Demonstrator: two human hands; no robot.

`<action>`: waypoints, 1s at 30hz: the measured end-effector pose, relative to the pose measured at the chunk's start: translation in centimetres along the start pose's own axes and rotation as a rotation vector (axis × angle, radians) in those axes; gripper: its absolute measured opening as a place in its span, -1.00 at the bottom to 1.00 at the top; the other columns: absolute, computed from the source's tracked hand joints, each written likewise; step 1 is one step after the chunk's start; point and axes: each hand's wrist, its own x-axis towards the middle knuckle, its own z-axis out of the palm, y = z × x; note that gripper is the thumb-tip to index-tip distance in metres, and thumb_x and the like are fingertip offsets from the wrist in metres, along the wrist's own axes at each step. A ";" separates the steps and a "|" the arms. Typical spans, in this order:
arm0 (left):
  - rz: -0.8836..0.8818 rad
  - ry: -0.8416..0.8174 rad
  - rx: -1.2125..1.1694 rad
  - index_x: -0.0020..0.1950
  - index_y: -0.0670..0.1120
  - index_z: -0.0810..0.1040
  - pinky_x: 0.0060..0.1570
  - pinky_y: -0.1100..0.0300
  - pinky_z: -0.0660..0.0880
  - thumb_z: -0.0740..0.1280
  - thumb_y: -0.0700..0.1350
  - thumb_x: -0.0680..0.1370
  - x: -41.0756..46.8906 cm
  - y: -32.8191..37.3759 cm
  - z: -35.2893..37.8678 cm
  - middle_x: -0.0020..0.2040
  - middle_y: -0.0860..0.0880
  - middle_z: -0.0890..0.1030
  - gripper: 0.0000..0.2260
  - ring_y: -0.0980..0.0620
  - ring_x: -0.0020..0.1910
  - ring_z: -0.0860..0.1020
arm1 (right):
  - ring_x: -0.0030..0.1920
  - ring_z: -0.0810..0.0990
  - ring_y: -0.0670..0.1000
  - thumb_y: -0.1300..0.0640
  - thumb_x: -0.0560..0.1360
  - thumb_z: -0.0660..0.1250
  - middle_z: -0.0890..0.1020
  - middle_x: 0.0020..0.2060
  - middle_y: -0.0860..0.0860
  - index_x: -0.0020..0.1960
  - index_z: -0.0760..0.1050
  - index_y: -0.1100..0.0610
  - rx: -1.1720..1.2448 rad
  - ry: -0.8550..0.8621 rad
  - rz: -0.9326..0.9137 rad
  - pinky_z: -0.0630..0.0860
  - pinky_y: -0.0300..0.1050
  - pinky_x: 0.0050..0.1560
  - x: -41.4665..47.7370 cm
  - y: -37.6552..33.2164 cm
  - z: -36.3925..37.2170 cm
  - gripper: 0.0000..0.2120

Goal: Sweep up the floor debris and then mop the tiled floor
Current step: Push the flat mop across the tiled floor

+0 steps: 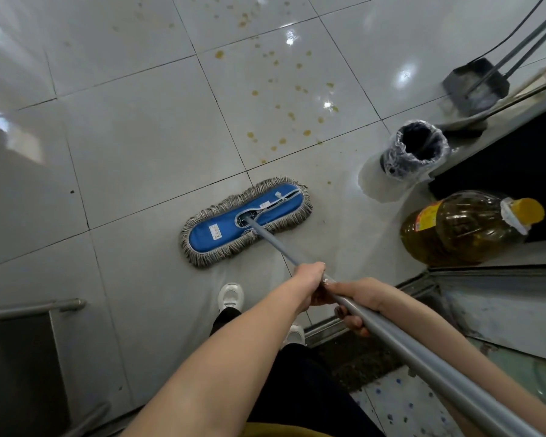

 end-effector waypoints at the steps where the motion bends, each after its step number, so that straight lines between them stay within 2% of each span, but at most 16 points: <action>1: 0.008 -0.003 0.002 -0.19 -0.12 0.32 -0.66 0.27 0.45 0.15 -0.13 0.58 0.2 0.7 -0.5 -0.37 -0.09 0.44 -0.84 0.00 -0.54 0.47 | -0.76 0.31 -0.12 -0.10 0.61 0.08 0.36 -0.72 -0.03 -0.34 0.28 0.19 0.011 -0.008 0.004 0.26 -0.40 -0.70 0.2 -0.8 0.1 -0.53; 4: 0.035 -0.008 -0.008 -0.20 -0.13 0.32 -0.64 0.26 0.48 0.14 -0.13 0.59 0.8 3.4 -2.4 -0.37 -0.10 0.45 -0.83 -0.01 -0.51 0.48 | -0.77 0.30 -0.12 -0.10 0.62 0.06 0.36 -0.71 -0.03 -0.32 0.27 0.19 0.026 -0.009 0.003 0.24 -0.42 -0.71 1.0 -4.0 0.8 -0.54; 6: 0.052 -0.017 -0.011 -0.22 -0.13 0.32 -0.66 0.28 0.45 0.13 -0.15 0.59 1.2 5.5 -4.1 -0.41 -0.09 0.44 -0.81 0.04 -0.65 0.48 | -0.77 0.29 -0.12 -0.10 0.62 0.05 0.37 -0.63 0.00 -0.27 0.29 0.19 0.021 0.004 -0.016 0.22 -0.44 -0.71 1.7 -6.6 1.4 -0.57; 9: 0.070 -0.037 -0.010 -0.25 -0.13 0.32 -0.68 0.30 0.42 0.11 -0.15 0.59 2.2 9.0 -7.3 -0.62 -0.04 0.46 -0.79 0.10 -0.75 0.42 | -0.77 0.29 -0.12 -0.09 0.62 0.06 0.32 -0.45 0.04 -0.22 0.32 0.17 0.028 0.030 -0.040 0.22 -0.44 -0.70 3.0 -10.8 2.9 -0.61; 11: 0.080 -0.051 -0.022 -0.26 -0.12 0.31 -0.68 0.30 0.43 0.11 -0.16 0.59 2.7 11.3 -9.5 -0.72 0.04 0.41 -0.78 0.11 -0.75 0.41 | -0.77 0.29 -0.12 -0.09 0.62 0.06 0.31 -0.44 0.04 -0.24 0.31 0.18 0.043 0.033 -0.051 0.21 -0.46 -0.69 3.8 -13.6 3.8 -0.60; 18: 0.083 -0.055 -0.102 -0.27 -0.10 0.27 -0.70 0.36 0.37 0.13 -0.13 0.59 4.7 19.9 -17.6 -0.76 0.06 0.32 -0.77 0.13 -0.79 0.34 | -0.76 0.29 -0.11 -0.10 0.60 0.12 0.33 -0.48 0.02 -0.22 0.35 0.14 0.065 0.074 -0.055 0.22 -0.45 -0.68 5.9 -24.9 8.0 -0.63; 21: 0.067 -0.088 -0.142 -0.27 -0.07 0.28 -0.65 0.39 0.36 0.14 -0.06 0.60 5.3 22.9 -20.7 -0.70 0.05 0.35 -0.75 0.11 -0.67 0.39 | -0.77 0.28 -0.11 -0.11 0.60 0.12 0.35 -0.56 0.01 -0.28 0.32 0.15 0.045 0.086 -0.044 0.22 -0.44 -0.70 6.5 -29.5 9.8 -0.59; 24: 0.051 -0.150 -0.123 -0.21 -0.06 0.34 -0.48 0.24 0.39 0.15 0.05 0.60 5.7 25.3 -22.7 -0.38 -0.01 0.44 -0.74 0.07 -0.42 0.43 | -0.77 0.28 -0.11 -0.12 0.60 0.11 0.35 -0.67 -0.02 -0.30 0.29 0.15 0.013 0.104 -0.049 0.23 -0.43 -0.70 6.9 -32.9 10.9 -0.58; 28: 0.048 -0.181 -0.095 -0.22 -0.07 0.36 -0.41 0.21 0.44 0.16 0.09 0.60 5.8 28.2 -25.2 -0.34 -0.03 0.45 -0.71 0.06 -0.41 0.45 | -0.77 0.30 -0.11 -0.15 0.60 0.08 0.35 -0.71 -0.02 -0.31 0.29 0.15 -0.038 0.126 -0.037 0.26 -0.43 -0.69 7.2 -36.8 11.7 -0.55; 30: 0.047 -0.192 -0.105 -0.23 -0.09 0.33 -0.49 0.27 0.43 0.14 0.01 0.61 5.9 29.5 -26.1 -0.34 -0.07 0.42 -0.73 0.02 -0.43 0.43 | -0.77 0.29 -0.11 -0.15 0.61 0.05 0.34 -0.69 -0.02 -0.32 0.29 0.16 -0.063 0.129 -0.025 0.25 -0.43 -0.70 7.5 -38.5 12.1 -0.53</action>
